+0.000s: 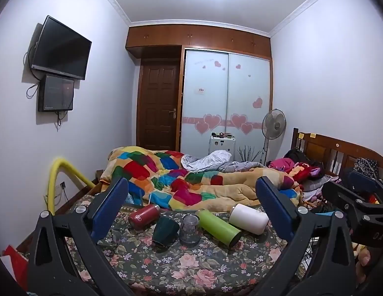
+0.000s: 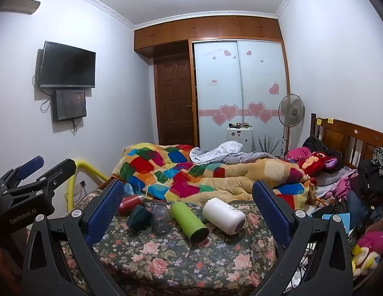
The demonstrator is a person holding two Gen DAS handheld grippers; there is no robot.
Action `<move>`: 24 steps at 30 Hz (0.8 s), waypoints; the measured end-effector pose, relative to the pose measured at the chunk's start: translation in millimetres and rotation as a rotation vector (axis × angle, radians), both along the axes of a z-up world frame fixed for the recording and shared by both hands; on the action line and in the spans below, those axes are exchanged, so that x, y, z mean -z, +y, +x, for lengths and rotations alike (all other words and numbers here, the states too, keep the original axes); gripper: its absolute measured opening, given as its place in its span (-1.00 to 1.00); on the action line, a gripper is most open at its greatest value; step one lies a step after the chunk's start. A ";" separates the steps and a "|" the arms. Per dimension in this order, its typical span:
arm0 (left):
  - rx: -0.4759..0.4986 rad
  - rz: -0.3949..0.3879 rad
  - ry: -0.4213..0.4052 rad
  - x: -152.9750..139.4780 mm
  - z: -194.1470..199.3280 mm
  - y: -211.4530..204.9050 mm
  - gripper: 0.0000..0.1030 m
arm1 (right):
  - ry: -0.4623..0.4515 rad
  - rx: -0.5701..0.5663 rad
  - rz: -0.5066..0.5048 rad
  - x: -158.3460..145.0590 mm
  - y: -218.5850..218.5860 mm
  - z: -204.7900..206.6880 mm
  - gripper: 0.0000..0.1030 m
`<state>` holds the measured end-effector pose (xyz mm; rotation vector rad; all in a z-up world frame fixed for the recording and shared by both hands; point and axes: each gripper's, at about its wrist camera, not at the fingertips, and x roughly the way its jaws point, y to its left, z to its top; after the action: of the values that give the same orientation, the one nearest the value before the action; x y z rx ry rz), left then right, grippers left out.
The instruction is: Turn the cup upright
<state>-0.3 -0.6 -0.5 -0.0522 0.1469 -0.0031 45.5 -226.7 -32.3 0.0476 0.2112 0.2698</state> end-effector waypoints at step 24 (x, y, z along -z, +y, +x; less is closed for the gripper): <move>-0.018 -0.023 0.023 2.3 1.7 8.0 1.00 | 0.010 -0.004 -0.005 2.6 5.5 -2.4 1.00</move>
<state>1.4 7.4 -2.7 -0.0767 0.1692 0.0134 43.2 -221.2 -34.9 0.0434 0.2223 0.2735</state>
